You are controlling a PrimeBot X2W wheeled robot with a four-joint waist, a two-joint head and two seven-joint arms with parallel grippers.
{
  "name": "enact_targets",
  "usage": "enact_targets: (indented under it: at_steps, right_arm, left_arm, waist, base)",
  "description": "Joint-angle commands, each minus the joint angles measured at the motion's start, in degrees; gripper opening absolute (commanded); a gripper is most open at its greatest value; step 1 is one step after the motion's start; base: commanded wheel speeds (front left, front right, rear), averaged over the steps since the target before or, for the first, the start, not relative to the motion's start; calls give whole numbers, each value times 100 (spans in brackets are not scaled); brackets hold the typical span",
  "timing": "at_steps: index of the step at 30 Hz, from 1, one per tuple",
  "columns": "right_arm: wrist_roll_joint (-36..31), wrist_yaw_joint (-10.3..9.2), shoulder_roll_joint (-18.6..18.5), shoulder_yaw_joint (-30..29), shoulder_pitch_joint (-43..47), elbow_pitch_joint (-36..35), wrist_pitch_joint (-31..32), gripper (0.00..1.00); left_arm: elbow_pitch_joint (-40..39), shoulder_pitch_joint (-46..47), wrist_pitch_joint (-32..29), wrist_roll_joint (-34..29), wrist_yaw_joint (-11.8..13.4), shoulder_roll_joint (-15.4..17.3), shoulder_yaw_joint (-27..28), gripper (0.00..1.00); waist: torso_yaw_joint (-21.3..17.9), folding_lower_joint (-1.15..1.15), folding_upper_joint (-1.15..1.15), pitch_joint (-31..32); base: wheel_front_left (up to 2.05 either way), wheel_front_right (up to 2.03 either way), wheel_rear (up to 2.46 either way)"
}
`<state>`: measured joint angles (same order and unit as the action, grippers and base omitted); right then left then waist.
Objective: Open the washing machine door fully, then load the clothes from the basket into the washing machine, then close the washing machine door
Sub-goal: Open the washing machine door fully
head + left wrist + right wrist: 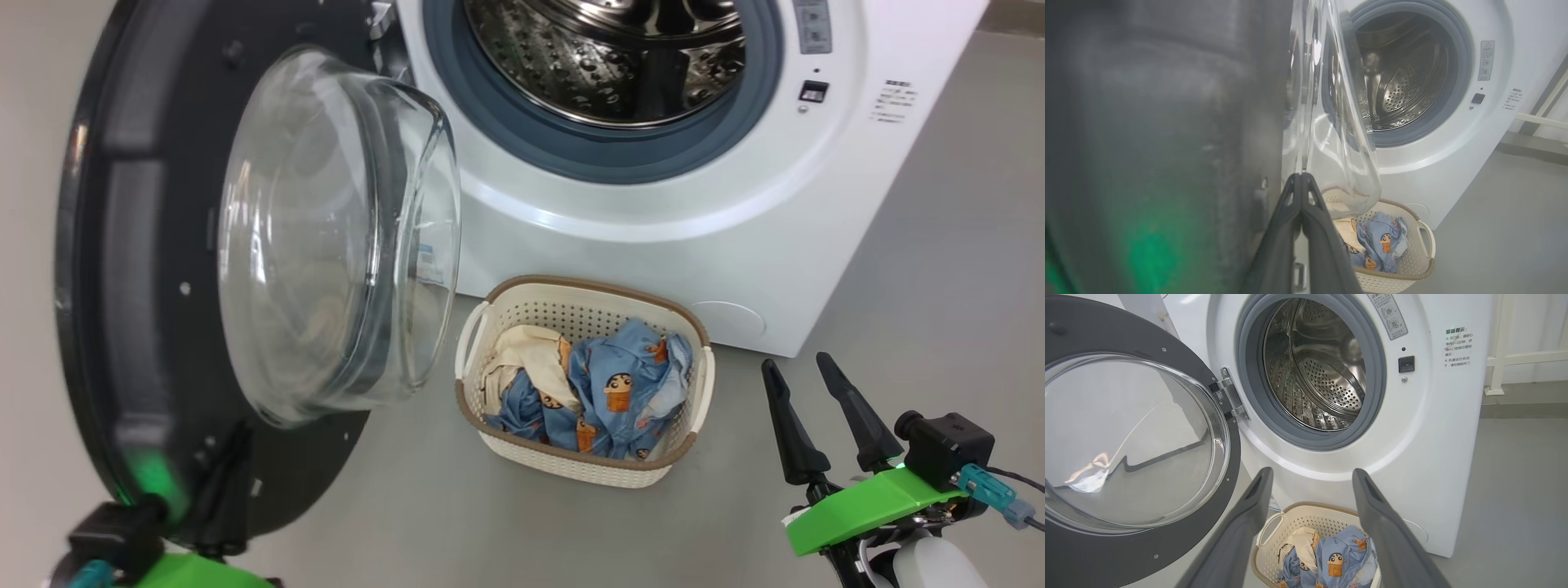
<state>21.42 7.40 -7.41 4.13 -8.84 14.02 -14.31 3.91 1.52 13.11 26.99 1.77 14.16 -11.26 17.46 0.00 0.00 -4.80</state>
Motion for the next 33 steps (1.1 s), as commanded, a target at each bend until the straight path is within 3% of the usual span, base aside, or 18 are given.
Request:
enact_targets:
  at_steps: [1, 11, 33]
  right_arm:
    - [4, 9, 17, 102, -182, -118, -69, 100]
    - [-12, 9, 78, 121, -284, -94, -69, 100]
    - [-44, 9, 121, 109, -549, -60, -69, 100]
  left_arm:
    - [-34, 317, 71, 64, 69, 308, 427, 0]
    - [715, 770, 35, 398, -21, 634, 875, 0]
    - [3070, 2449, 36, 619, -703, 1444, 1017, 0]
  waist:
    - [83, 0, 0, -33]
    - [320, 0, 0, -171]
    - [391, 0, 0, -520]
  base:
    - [0, 0, 0]
    - [0, 0, 0]
    - [0, 0, 0]
